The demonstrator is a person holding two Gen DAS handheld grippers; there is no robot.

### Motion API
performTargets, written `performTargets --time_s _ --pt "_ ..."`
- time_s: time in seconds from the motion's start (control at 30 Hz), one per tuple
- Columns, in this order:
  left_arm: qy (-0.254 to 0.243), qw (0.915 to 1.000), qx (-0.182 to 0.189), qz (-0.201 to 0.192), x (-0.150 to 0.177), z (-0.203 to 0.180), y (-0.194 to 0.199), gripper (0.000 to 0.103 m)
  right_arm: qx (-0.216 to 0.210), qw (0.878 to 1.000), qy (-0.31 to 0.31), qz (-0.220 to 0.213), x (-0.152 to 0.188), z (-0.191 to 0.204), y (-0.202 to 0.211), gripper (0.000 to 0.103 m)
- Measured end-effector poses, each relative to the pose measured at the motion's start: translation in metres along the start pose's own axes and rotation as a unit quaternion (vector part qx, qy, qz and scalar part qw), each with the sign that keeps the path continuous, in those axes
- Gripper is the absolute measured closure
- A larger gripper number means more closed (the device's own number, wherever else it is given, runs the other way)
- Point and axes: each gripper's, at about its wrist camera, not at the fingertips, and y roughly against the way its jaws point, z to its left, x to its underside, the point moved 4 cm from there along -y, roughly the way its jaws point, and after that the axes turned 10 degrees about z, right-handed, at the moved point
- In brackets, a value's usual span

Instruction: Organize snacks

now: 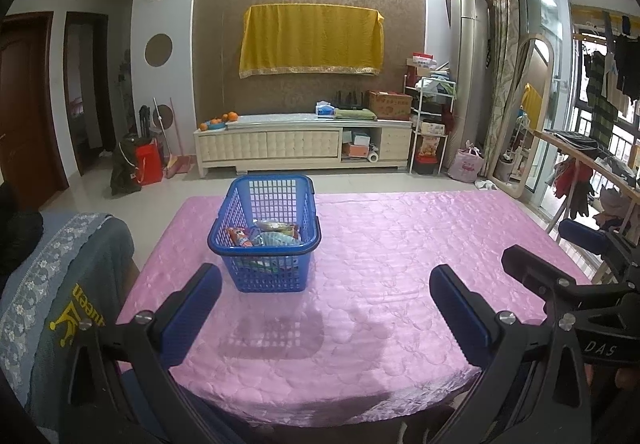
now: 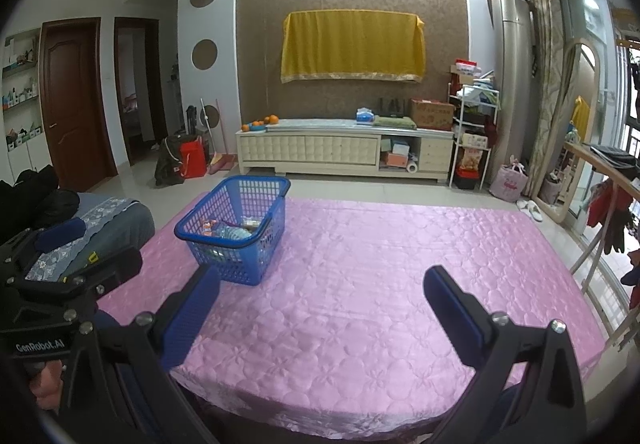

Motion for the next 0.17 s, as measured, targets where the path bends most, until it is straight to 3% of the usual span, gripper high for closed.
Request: performTargets --time_s 0.17 --pt "0.000 1.0000 -0.005 0.001 0.0006 -0.0001 0.0001 0.000 0.003 1.000 0.001 0.002 0.0009 -0.0003 0.0008 0.000"
